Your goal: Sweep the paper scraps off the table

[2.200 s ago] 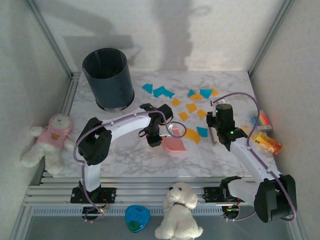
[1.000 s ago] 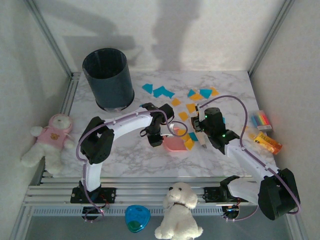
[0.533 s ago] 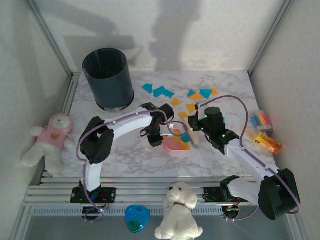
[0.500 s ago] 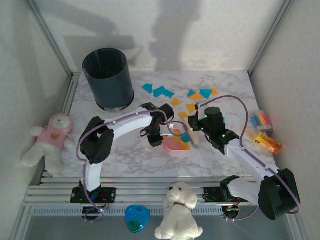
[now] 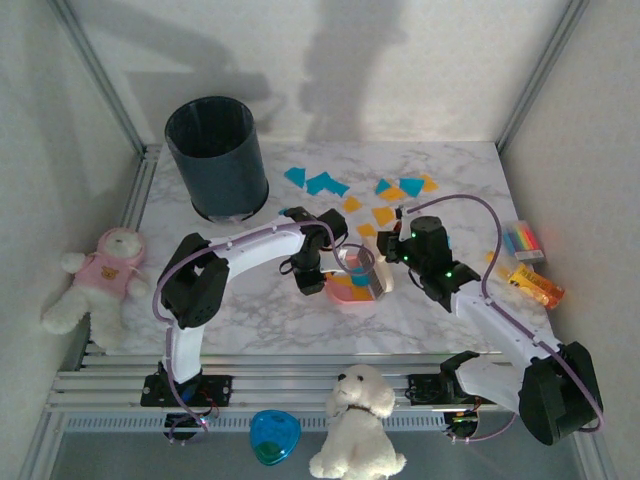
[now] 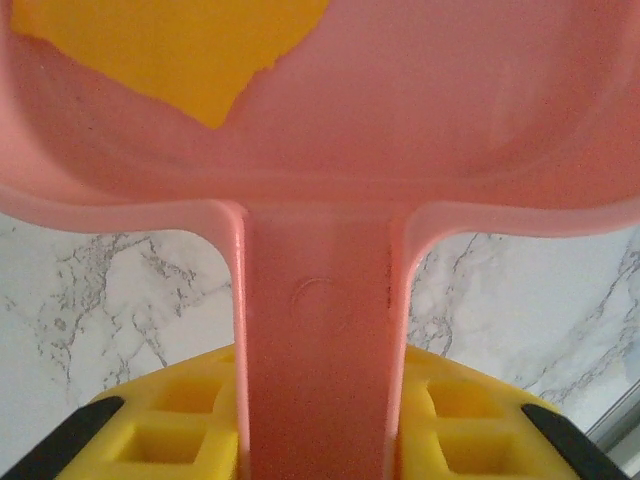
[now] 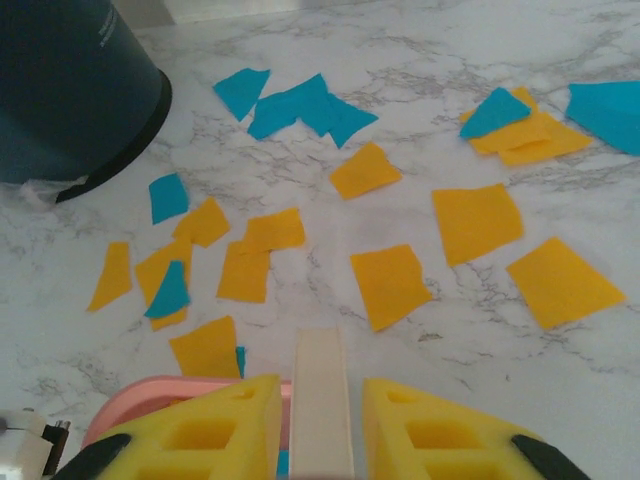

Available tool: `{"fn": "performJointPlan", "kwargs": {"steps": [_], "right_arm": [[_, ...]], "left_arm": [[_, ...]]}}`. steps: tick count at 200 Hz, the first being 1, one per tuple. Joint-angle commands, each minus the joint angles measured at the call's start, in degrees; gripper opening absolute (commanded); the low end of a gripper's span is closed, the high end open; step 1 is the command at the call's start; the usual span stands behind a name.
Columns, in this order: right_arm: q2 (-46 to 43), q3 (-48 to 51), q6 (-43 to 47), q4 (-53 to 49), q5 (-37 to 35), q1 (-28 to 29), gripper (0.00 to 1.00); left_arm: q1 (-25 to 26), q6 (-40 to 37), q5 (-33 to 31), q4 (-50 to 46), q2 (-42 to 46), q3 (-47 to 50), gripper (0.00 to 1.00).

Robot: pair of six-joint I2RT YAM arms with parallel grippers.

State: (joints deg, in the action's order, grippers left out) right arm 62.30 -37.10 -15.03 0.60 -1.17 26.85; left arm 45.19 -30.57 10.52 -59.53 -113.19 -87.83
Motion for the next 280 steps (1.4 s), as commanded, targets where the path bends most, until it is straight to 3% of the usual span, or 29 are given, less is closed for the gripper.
{"fn": "performJointPlan", "kwargs": {"steps": [1,91,211,280], "right_arm": [[-2.2,0.5,-2.9,0.9,-2.5,0.4,0.00],[-1.4,-0.1,-3.6,-3.2,-8.6,0.6,0.00],[2.0,-2.0,-1.9,-2.5,0.8,2.2,0.00],[-1.2,-1.4,-2.4,-2.4,-1.9,2.2,0.00]], "left_arm": [[0.1,0.3,-1.0,-1.8,1.3,1.5,0.00],[0.1,0.6,-1.5,-1.3,1.7,2.2,0.00],[0.0,0.9,-1.4,-1.1,1.6,2.0,0.00],[0.0,0.9,-1.4,-0.5,2.3,2.6,0.00]]}}
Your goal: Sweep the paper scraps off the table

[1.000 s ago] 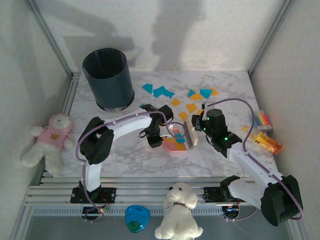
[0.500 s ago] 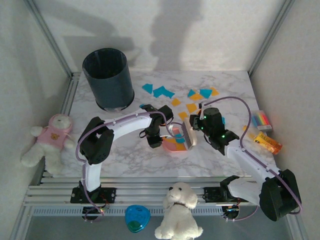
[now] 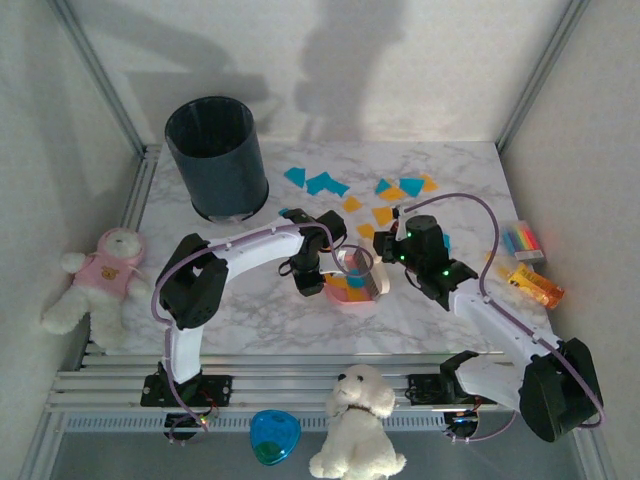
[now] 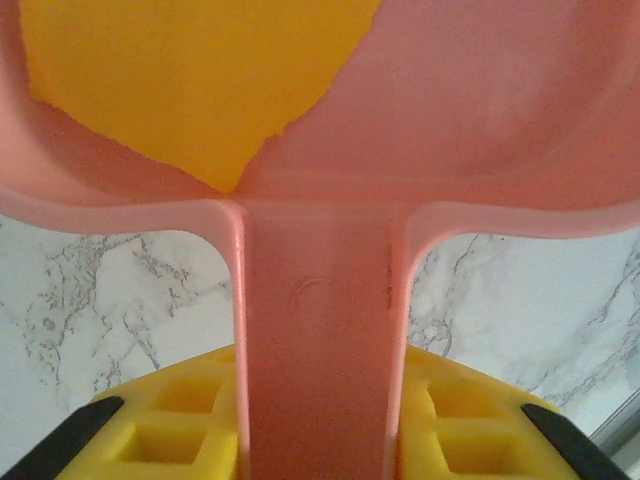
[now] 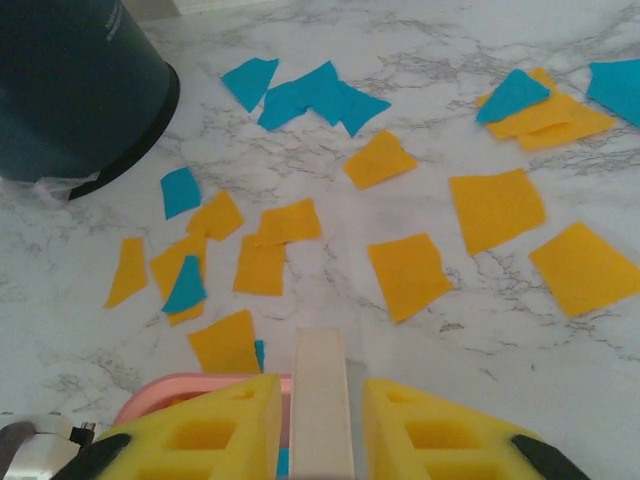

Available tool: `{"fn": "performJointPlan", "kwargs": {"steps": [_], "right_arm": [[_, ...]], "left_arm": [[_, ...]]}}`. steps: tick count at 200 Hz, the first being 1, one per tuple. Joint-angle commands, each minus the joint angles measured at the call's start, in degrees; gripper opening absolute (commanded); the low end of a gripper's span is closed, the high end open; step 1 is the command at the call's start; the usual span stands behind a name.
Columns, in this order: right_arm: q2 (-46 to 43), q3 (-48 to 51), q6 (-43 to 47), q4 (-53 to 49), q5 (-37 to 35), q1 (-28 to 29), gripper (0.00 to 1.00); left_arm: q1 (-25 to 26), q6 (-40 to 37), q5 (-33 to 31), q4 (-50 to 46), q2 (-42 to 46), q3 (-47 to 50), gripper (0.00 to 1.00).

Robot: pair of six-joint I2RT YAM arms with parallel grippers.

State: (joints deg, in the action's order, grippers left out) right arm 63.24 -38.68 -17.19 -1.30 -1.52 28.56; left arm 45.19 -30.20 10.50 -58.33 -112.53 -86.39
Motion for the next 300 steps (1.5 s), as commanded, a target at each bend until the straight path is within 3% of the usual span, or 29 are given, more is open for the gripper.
{"fn": "performJointPlan", "kwargs": {"steps": [1,57,118,221,300], "right_arm": [[-2.1,0.2,-0.2,-0.5,-1.6,0.5,0.00],[-5.6,0.8,-0.2,-1.0,-5.5,0.5,0.00],[-8.8,0.4,1.9,-3.5,-17.1,-1.0,0.00],[-3.8,-7.1,4.6,-5.1,-3.3,-23.2,0.00],[4.9,-12.5,3.4,-4.6,5.6,-33.7,0.00]], "left_arm": [[0.0,0.5,-1.4,-1.6,1.7,1.2,0.00],[-0.3,0.5,-1.7,-0.1,2.8,2.4,0.00],[-0.3,0.4,-1.5,0.5,3.0,3.0,0.00],[-0.3,-0.9,0.3,2.9,3.0,3.1,0.00],[0.1,-2.1,1.8,6.4,1.9,3.6,0.00]]}}
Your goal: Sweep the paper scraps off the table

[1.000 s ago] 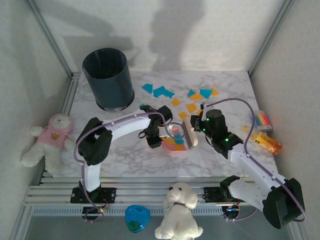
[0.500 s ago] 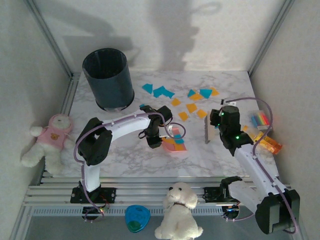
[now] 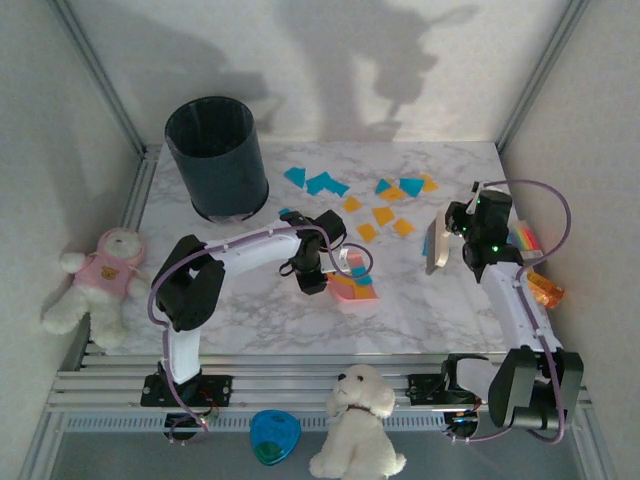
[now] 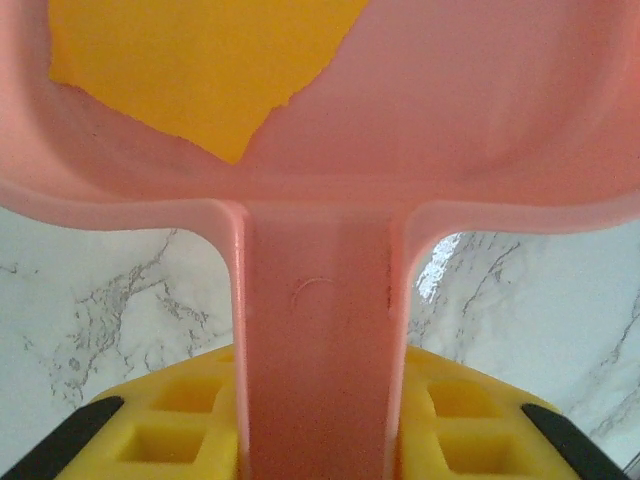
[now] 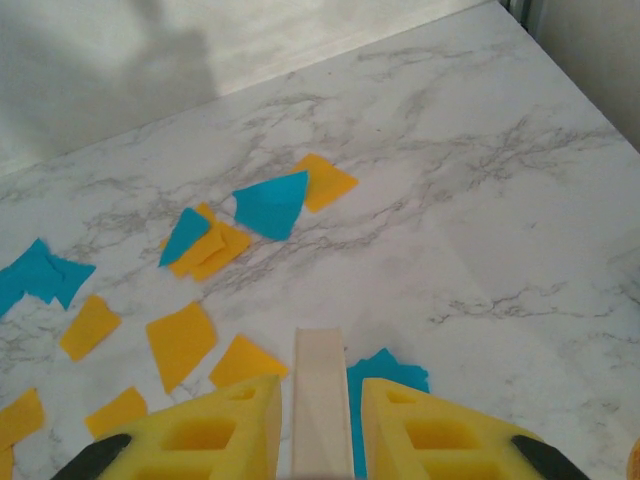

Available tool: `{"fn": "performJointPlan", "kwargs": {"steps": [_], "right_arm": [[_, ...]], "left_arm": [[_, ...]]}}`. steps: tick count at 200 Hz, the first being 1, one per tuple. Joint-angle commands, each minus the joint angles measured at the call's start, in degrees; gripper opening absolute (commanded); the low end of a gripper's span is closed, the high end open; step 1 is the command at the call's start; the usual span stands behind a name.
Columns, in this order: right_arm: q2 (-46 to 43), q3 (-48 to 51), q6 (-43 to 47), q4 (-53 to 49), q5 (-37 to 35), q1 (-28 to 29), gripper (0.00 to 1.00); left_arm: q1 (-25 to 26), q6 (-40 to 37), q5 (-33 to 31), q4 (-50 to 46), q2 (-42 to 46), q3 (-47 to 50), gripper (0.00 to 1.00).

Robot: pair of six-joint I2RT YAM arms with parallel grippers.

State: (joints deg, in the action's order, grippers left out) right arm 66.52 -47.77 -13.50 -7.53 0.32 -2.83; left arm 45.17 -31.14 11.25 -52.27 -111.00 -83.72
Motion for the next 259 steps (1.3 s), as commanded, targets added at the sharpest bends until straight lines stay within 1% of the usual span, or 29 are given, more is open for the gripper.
{"fn": "performJointPlan", "kwargs": {"steps": [1,56,98,137,164,234,259], "right_arm": [[1.7,-3.5,-0.3,1.6,3.7,-2.4,0.00],[6.3,-4.9,-0.8,1.0,3.4,-6.2,0.00],[7.9,-5.2,-1.0,-2.1,4.6,-6.7,0.00],[6.4,-3.6,-1.3,-7.0,5.1,-6.6,0.00],[3.9,-1.1,-1.7,-9.7,6.0,-6.4,0.00],[-3.3,3.3,-2.8,-13.6,7.0,-4.0,0.00],[-5.1,4.2,-3.6,-13.1,9.3,-2.5,0.00]], "left_arm": [[0.1,-1.1,1.0,0.4,0.3,0.9,0.00],[0.3,-1.8,2.2,1.6,0.1,1.4,0.00],[0.3,-1.9,2.2,1.3,0.0,0.9,0.00],[0.3,-2.0,2.0,1.3,0.1,0.2,0.00],[0.4,-1.9,1.7,1.2,0.1,-0.3,0.00],[0.7,-2.0,1.5,0.9,-0.3,-1.1,0.00],[0.9,-2.0,1.6,0.9,-0.5,-1.5,0.00]]}}
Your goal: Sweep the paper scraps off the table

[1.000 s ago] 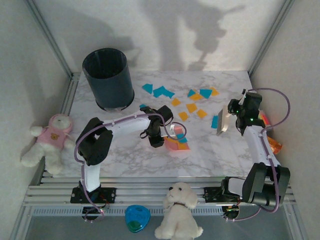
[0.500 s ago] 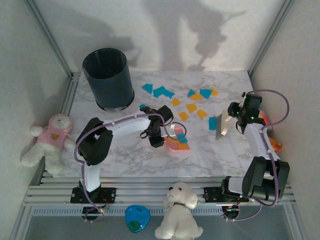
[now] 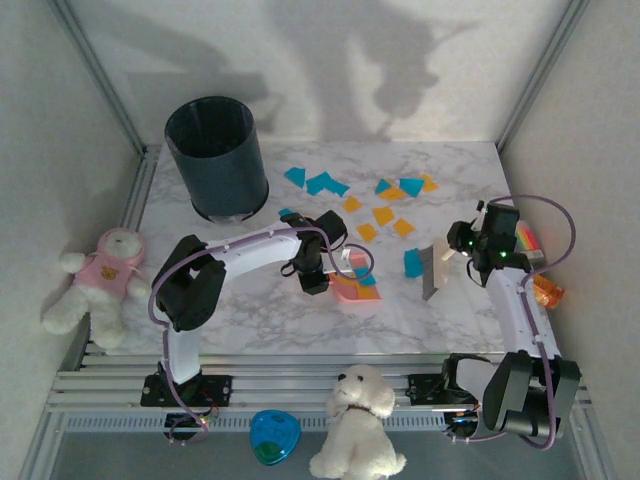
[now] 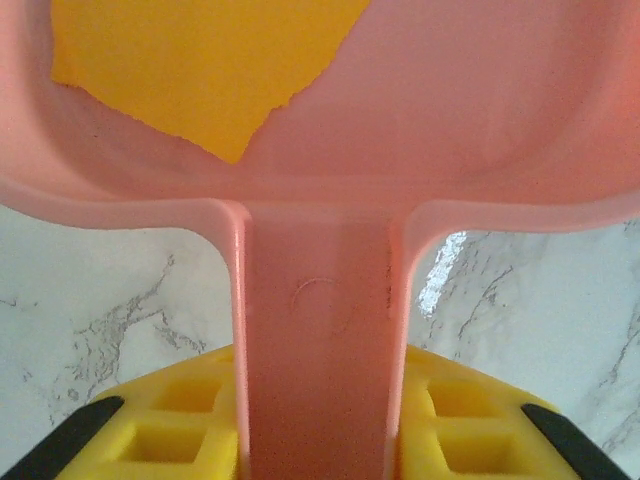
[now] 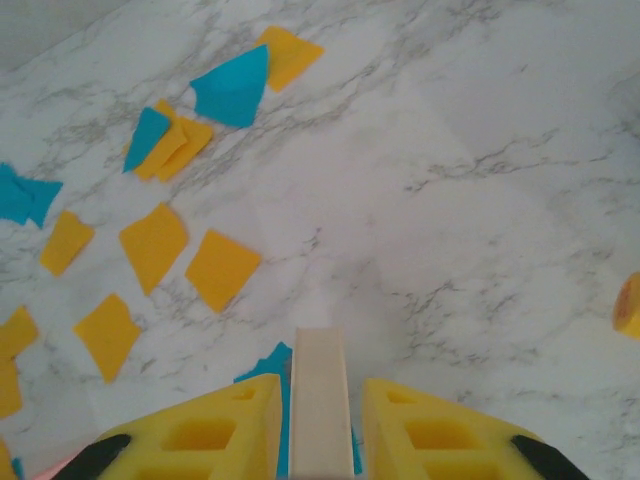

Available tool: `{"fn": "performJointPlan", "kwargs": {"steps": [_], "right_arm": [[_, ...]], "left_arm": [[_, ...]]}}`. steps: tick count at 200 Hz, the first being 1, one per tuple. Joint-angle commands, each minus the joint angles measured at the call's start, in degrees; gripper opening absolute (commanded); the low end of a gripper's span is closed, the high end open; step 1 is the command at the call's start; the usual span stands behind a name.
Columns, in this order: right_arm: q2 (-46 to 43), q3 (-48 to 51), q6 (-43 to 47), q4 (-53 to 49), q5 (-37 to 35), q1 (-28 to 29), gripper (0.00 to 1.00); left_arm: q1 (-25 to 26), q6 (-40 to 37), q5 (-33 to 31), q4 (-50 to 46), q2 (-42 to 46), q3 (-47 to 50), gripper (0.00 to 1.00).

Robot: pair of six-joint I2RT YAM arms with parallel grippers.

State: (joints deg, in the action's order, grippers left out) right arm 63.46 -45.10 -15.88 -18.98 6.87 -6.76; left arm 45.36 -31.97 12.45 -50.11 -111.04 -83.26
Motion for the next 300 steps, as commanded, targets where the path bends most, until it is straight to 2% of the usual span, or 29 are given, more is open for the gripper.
{"fn": "performJointPlan", "kwargs": {"steps": [1,75,148,219,300], "right_arm": [[-2.1,1.5,-1.2,-1.6,2.8,1.4,0.00],[-9.0,1.9,0.1,0.8,4.8,4.0,0.00],[-11.6,4.9,5.8,6.3,-4.7,4.5,0.00],[-9.2,7.3,9.8,12.2,-13.2,5.4,0.00],[-3.6,7.3,13.7,15.0,-15.5,9.0,0.00]], "left_arm": [[0.6,-1.2,0.3,-1.2,-0.5,-2.0,0.00],[1.2,-1.5,0.6,-2.1,-2.0,-4.3,0.00],[1.5,-1.9,0.8,-3.7,-3.8,-6.9,0.00],[2.0,-2.1,1.2,-4.5,-6.2,-9.8,0.00],[2.4,-1.6,1.6,-4.6,-8.0,-11.9,0.00]]}}
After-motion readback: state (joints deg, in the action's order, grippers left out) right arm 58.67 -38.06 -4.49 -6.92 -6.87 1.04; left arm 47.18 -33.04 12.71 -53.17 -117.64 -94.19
